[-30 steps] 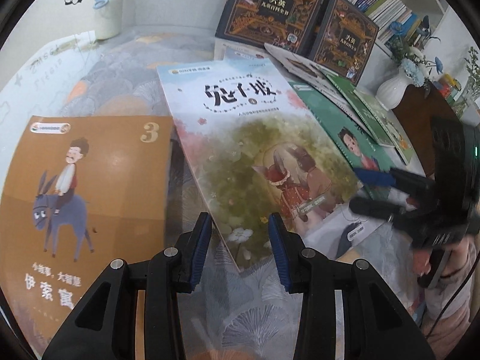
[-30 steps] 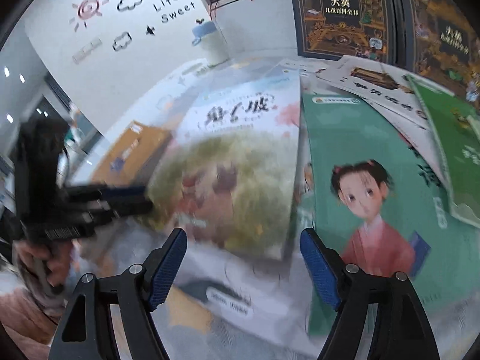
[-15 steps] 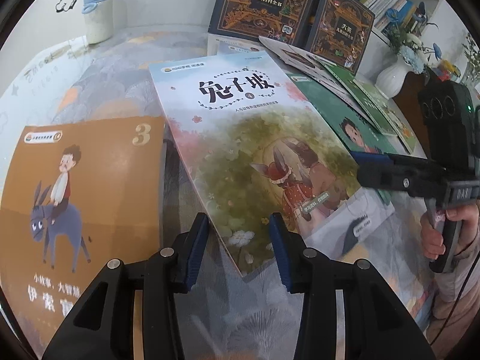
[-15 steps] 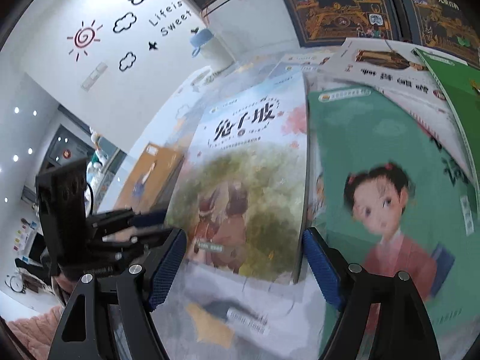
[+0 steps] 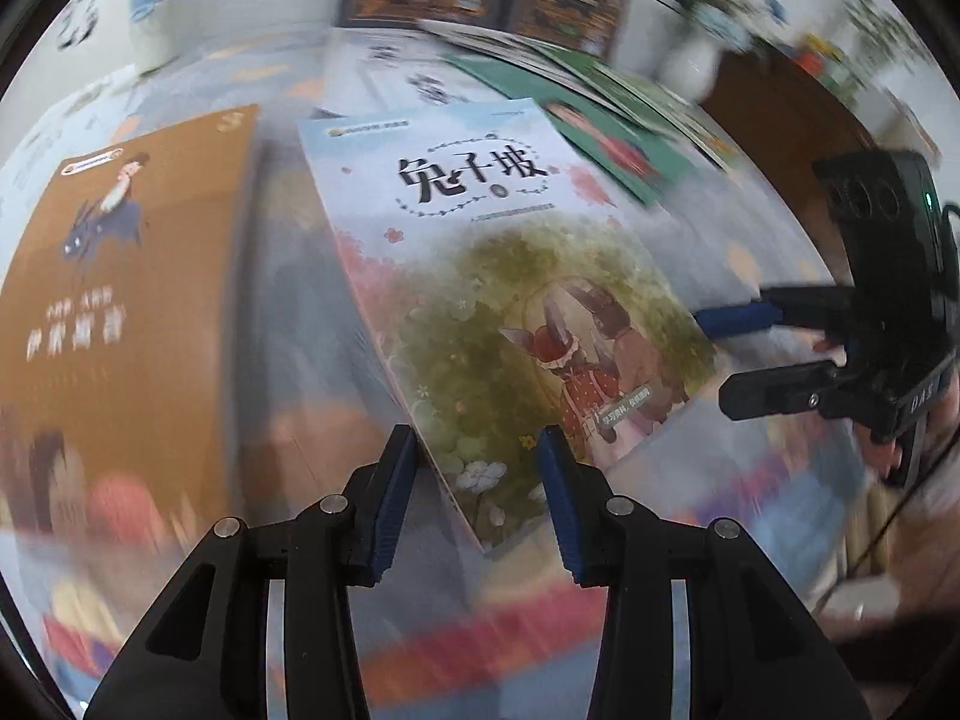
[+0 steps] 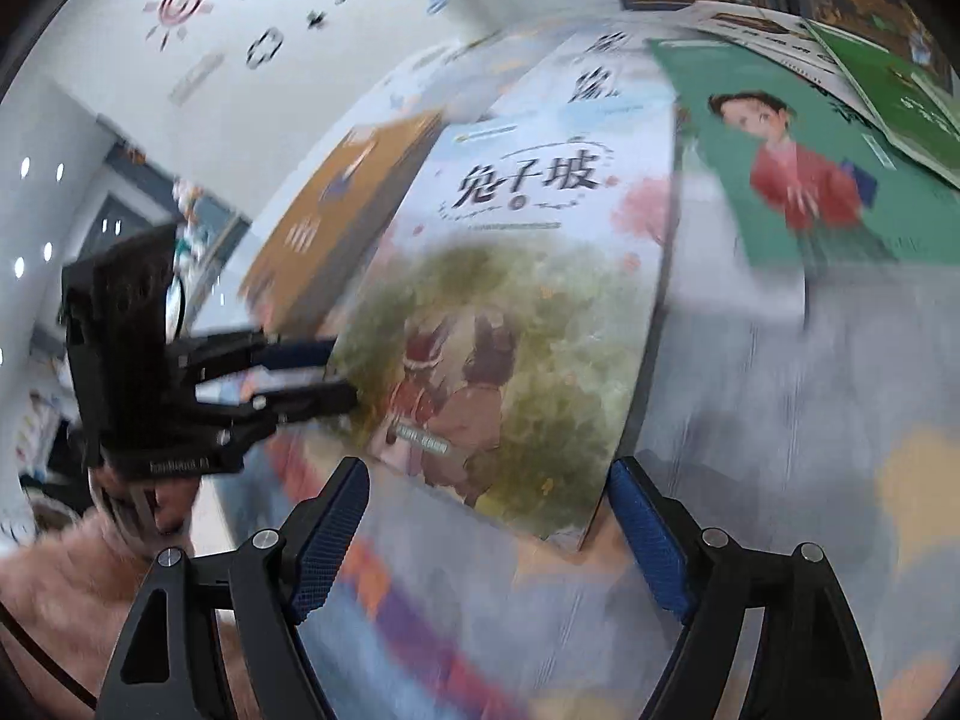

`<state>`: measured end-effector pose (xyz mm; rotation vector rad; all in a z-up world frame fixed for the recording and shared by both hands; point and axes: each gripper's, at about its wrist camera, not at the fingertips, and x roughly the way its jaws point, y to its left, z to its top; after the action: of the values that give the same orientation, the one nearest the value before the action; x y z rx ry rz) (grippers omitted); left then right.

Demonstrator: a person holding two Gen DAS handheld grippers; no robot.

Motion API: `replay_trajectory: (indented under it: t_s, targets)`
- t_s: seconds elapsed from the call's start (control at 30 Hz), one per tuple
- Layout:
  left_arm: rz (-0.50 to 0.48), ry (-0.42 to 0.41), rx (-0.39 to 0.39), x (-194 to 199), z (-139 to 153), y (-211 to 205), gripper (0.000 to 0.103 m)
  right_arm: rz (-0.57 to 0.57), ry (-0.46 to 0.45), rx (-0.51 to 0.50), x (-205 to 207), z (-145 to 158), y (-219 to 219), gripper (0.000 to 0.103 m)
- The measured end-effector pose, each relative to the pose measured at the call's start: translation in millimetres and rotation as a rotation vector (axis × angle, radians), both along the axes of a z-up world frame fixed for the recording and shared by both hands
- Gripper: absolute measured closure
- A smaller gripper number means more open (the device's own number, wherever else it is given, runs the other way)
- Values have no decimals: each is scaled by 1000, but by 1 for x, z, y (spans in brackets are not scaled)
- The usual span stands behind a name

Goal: Organize books

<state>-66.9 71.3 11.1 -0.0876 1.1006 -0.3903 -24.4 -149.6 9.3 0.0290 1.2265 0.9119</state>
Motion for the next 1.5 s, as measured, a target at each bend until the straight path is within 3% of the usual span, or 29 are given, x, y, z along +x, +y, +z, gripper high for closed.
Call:
replay_trajectory:
  t_s: [0.1,0.37,0.47,0.53,0.6,0.7,0.8,0.97,1.1,1.17,1.23,1.37,1.43,1.5]
  targets:
    - [-14,11,-32,-3,-1,2,65,10,26,11,-4,-3,-8,22]
    - [74,-2,-98,33,-6,18,63,-16,87,210,45,-17,-18,23]
    - [69,0,-106,35,-7,21,67,-31,129,281,53,-23,-32,38]
    - [65,3,-107,38,-7,20,67,-29,135,295,55,-27,-41,54]
    - [72,12,-123,38,-6,22,67,-26,152,317,60,-32,-48,61]
    - [95,21,-153,39,-7,25,67,-20,147,321,63,-35,-50,71]
    - [103,6,-133,35,-6,18,67,-51,135,309,61,-38,-47,78]
    - [80,35,-139,16,-4,11,67,-101,157,266,36,-32,-52,77]
    - [33,63,-154,2,-3,10,67,-46,205,260,15,-32,-62,77]
    - [45,71,-152,9,-5,15,79,-49,246,302,24,-38,-67,77]
    - [54,91,-191,20,-9,21,79,-35,273,341,35,-42,-68,79]
    - [74,103,-235,28,-12,25,79,11,233,329,38,-40,-55,80]
    - [87,90,-232,30,-13,24,79,18,195,310,36,-40,-52,91]
    - [88,70,-216,29,-12,21,79,10,185,337,34,-43,-55,94]
